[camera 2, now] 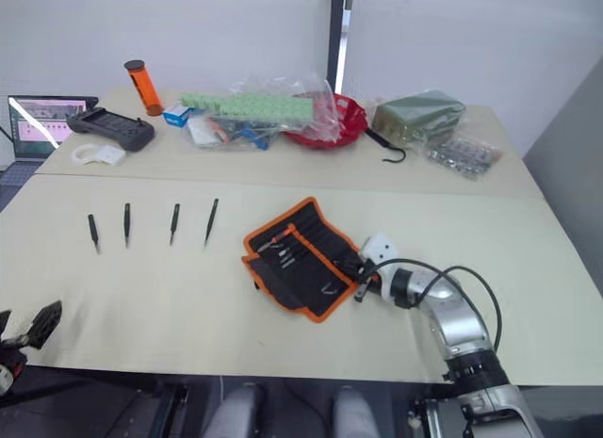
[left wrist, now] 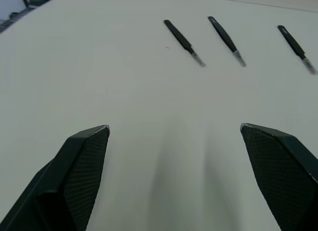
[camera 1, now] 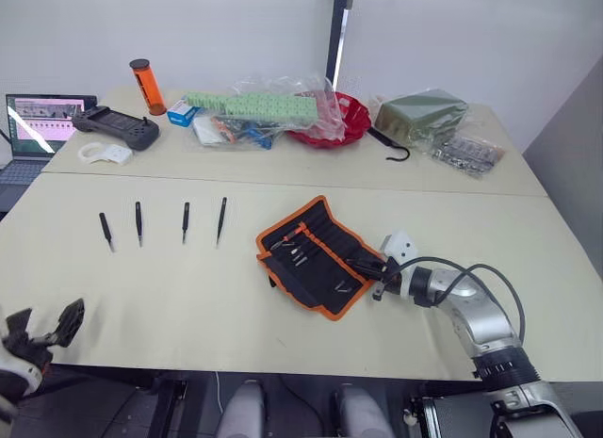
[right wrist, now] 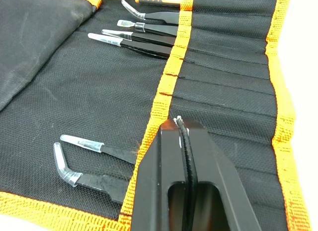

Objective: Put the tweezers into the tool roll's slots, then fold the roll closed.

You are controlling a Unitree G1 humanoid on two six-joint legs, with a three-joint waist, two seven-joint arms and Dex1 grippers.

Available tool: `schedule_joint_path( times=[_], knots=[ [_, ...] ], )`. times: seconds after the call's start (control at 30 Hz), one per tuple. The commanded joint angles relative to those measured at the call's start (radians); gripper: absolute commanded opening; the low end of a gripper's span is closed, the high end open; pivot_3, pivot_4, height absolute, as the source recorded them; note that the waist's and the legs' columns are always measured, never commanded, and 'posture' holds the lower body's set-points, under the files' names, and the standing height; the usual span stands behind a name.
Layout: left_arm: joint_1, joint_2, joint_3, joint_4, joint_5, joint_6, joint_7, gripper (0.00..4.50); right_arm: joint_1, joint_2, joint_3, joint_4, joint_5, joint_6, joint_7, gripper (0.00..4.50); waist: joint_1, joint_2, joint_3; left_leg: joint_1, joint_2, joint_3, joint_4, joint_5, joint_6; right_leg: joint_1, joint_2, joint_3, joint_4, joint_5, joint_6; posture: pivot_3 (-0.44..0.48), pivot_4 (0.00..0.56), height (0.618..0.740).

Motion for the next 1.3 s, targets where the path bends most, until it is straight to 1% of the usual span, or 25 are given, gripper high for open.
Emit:
schedule_joint_path(
  times=[0.03,0.07,0.13,0.23,0.3,0.37,0.43,0.63,0.77,0.83,0.97,1.13,1.2,1.23,1.3],
  knots=[
    [0.035,-0.027,0.014,0.006,-0.008,-0.073,0.021,4.49,0.015,0.005,0.022,0.036,-0.029,0.005,0.010,0.00,0.002,-0.001,-0.001,0.000,0.001,0.001,0.000,-0.002,-0.003,0.000,0.001,0.000,0.000,0.000,0.000,0.000,0.150,0.740],
    [0.038,-0.033,0.011,0.014,-0.010,-0.082,0.029,4.49,0.016,0.005,0.021,0.036,-0.029,0.005,0.012,0.00,0.004,-0.001,-0.001,0.000,0.001,0.001,0.000,-0.004,-0.007,0.000,0.001,0.000,0.000,0.000,-0.001,0.000,0.150,0.740],
    [0.032,-0.032,0.002,0.032,-0.014,-0.093,0.044,4.49,0.019,0.004,0.020,0.035,-0.029,0.004,0.014,0.00,0.004,-0.001,-0.001,0.000,0.002,0.001,0.000,-0.005,-0.008,0.000,0.002,0.000,0.000,0.000,-0.001,0.000,0.150,0.740],
    [-0.022,-0.020,0.002,0.055,-0.052,-0.045,0.108,4.49,0.026,0.003,0.019,0.028,-0.027,0.006,0.014,0.00,0.005,-0.001,-0.001,0.000,0.002,0.001,0.000,-0.005,-0.008,0.000,0.002,0.000,0.000,0.000,0.000,0.000,0.150,0.740],
    [-0.053,-0.001,-0.013,0.065,-0.053,-0.028,0.137,4.49,0.032,0.002,0.017,0.020,-0.026,0.009,0.012,0.00,0.004,-0.001,-0.001,0.000,0.002,0.001,0.000,-0.004,-0.007,0.000,0.002,0.000,0.000,0.000,0.000,0.000,0.150,0.740],
    [-0.129,0.028,-0.039,0.085,-0.058,0.019,0.194,4.49,0.042,0.001,0.014,0.007,-0.024,0.015,0.007,0.00,0.005,-0.001,-0.001,0.000,0.002,0.001,0.000,-0.004,-0.006,0.000,0.003,0.000,0.000,0.000,0.000,0.000,0.150,0.740],
    [-0.217,0.063,-0.073,0.110,-0.065,0.072,0.244,4.49,0.056,-0.002,0.010,-0.013,-0.022,0.023,0.000,0.00,0.009,-0.001,-0.001,0.000,0.002,0.001,0.000,-0.001,-0.001,0.000,0.003,0.000,0.000,0.000,0.000,0.000,0.150,0.740],
    [-0.437,0.157,-0.191,0.218,-0.010,0.157,0.337,4.49,0.090,-0.011,-0.007,-0.069,-0.016,0.051,-0.022,0.00,0.003,-0.001,-0.002,0.000,0.002,-0.001,0.000,-0.001,-0.002,0.000,0.005,0.000,0.001,0.001,0.001,0.000,0.150,0.740],
    [-0.594,0.197,-0.283,0.325,0.065,0.191,0.423,4.49,0.109,-0.012,-0.014,-0.106,-0.016,0.071,-0.037,0.00,0.004,-0.001,-0.002,0.000,0.003,-0.001,-0.001,-0.002,-0.003,-0.002,0.006,0.000,0.002,0.001,0.001,0.000,0.150,0.740],
    [-0.635,0.199,-0.306,0.342,0.077,0.203,0.441,4.49,0.116,-0.014,-0.017,-0.121,-0.014,0.079,-0.043,0.00,0.003,-0.001,-0.002,-0.001,0.002,-0.002,-0.001,-0.002,-0.003,-0.002,0.006,0.000,0.001,0.001,0.001,0.000,0.150,0.740],
    [-0.746,0.198,-0.376,0.449,0.131,0.197,0.479,4.49,0.130,-0.014,-0.022,-0.151,-0.014,0.096,-0.056,0.00,0.005,-0.001,-0.002,-0.001,0.002,-0.002,-0.001,-0.002,-0.003,-0.002,0.006,0.000,0.002,0.001,0.001,0.000,0.150,0.740],
    [-0.793,0.184,-0.419,0.540,0.169,0.172,0.480,4.49,0.136,-0.015,-0.024,-0.171,-0.014,0.109,-0.064,0.00,0.003,-0.001,-0.001,-0.002,0.002,-0.002,-0.001,-0.002,-0.003,-0.003,0.007,0.000,0.002,0.001,0.001,0.000,0.150,0.740],
    [-0.801,0.178,-0.424,0.556,0.178,0.171,0.490,3.93,0.137,-0.016,-0.024,-0.177,-0.016,0.112,-0.066,0.00,0.003,0.000,-0.001,-0.002,0.003,-0.002,-0.001,-0.002,-0.003,-0.003,0.007,0.000,0.003,0.001,0.001,0.000,0.150,0.740],
    [-0.803,0.174,-0.422,0.557,0.178,0.174,0.495,3.74,0.138,-0.016,-0.024,-0.180,-0.017,0.114,-0.066,0.00,0.003,0.000,-0.001,-0.002,0.003,-0.002,-0.001,-0.002,-0.003,-0.003,0.007,0.000,0.003,0.001,0.001,0.000,0.150,0.740],
    [-0.802,0.169,-0.418,0.550,0.182,0.179,0.507,3.09,0.140,-0.017,-0.024,-0.184,-0.018,0.117,-0.067,0.00,0.002,0.000,-0.001,-0.002,0.003,-0.002,-0.001,-0.002,-0.004,-0.003,0.007,0.000,0.003,0.001,0.001,0.000,0.150,0.740]
  ],
)
